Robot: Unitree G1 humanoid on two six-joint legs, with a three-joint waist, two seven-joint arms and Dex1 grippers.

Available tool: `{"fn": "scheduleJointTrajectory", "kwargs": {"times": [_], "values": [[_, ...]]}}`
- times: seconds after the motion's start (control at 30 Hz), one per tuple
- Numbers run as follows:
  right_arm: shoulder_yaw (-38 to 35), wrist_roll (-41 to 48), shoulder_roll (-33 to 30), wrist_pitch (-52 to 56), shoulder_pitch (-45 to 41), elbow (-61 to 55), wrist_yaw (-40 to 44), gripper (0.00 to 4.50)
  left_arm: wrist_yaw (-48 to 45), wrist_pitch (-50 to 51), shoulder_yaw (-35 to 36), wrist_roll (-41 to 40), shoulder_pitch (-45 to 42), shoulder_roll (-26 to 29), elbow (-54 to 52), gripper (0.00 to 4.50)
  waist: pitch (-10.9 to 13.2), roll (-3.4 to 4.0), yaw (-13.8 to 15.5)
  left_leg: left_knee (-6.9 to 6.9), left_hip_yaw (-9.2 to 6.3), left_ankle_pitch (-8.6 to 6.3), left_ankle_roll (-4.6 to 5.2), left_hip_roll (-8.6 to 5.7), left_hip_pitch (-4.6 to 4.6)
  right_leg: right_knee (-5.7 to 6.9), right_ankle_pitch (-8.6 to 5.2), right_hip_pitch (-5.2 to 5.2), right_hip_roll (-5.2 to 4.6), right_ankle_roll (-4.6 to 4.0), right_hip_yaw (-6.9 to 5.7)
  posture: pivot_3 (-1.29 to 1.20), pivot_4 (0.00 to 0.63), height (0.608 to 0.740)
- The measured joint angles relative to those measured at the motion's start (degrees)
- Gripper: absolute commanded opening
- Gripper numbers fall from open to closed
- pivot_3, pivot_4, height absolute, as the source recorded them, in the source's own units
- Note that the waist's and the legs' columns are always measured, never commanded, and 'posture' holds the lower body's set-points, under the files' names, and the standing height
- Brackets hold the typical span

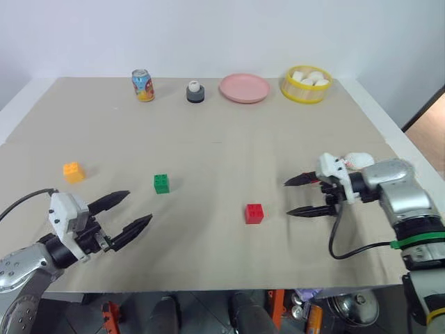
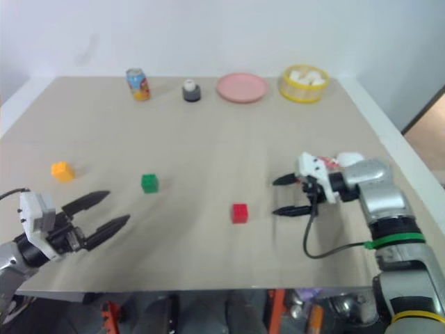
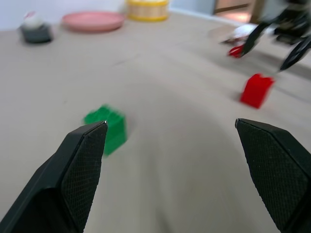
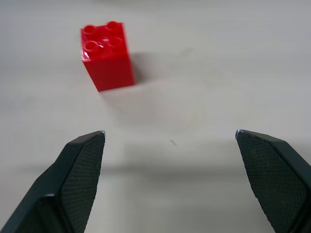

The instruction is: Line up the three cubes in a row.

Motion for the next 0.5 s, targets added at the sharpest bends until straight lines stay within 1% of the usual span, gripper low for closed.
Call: {"fn": "scheduleJointTrajectory", "kwargs": {"times": [0.07, 0.13, 0.2, 0.27, 0.37, 0.5], "values": [[-2.3, 0.7, 1.5, 1.7, -4.9, 2.3, -2.1, 4.47, 3.4, 0.6, -0.5, 1.8, -0.6, -1.6, 0.8, 4.34, 0.0, -0.01, -0.4, 0.02, -0.02, 0.01, 0.01, 0.0, 0.07, 0.0, 0.13, 0.01, 0.01, -0.05, 0.01, 0.0, 0.15, 0.74], [-5.4, 2.1, 4.8, 4.0, -9.8, 3.5, -6.3, 4.47, 7.9, 1.2, -1.8, 5.2, -1.9, -3.4, 1.8, 4.34, 0.0, -0.03, -0.8, 0.02, -0.11, 0.01, 0.0, -0.01, 0.15, 0.0, 0.17, 0.08, 0.05, -0.07, 0.0, 0.0, 0.15, 0.74], [-6.6, 3.3, 8.0, 5.7, -11.8, 2.5, -9.2, 4.47, 11.4, 1.2, -4.0, 9.0, -3.1, -4.9, 2.6, 4.34, -0.1, -0.18, -0.9, 0.02, -0.22, 0.01, 0.0, -0.01, 0.14, 0.01, 0.18, 0.1, 0.13, -0.06, -0.02, 0.0, 0.15, 0.74], [-6.6, 3.9, 10.1, 7.2, -11.0, -0.3, -10.2, 4.47, 13.3, 1.1, -5.5, 11.3, -3.2, -6.3, 3.1, 4.34, -0.1, -0.24, -0.8, 0.0, -0.24, 0.01, -0.01, -0.01, 0.05, 0.01, 0.08, 0.09, 0.14, -0.02, 0.0, 0.0, 0.15, 0.74], [-5.6, 4.8, 12.9, 10.2, -6.8, -7.7, -11.2, 4.47, 14.9, 1.1, -7.8, 14.0, -2.6, -8.1, 3.6, 4.34, -0.1, -0.22, -0.6, -0.02, -0.3, -0.06, -0.11, -0.03, -0.21, 0.01, -0.02, -0.06, 0.13, 0.19, 0.0, 0.0, 0.15, 0.74], [-4.9, 5.8, 13.6, 13.1, -5.0, -13.4, -11.4, 4.47, 16.3, 1.3, -11.0, 16.7, -3.1, -9.2, 4.2, 4.34, -0.1, -0.19, 0.2, -0.02, -0.35, -0.08, -0.15, -0.07, -0.51, 0.02, 0.07, -0.34, 0.13, 0.33, -0.03, 0.0, 0.15, 0.74]]}}
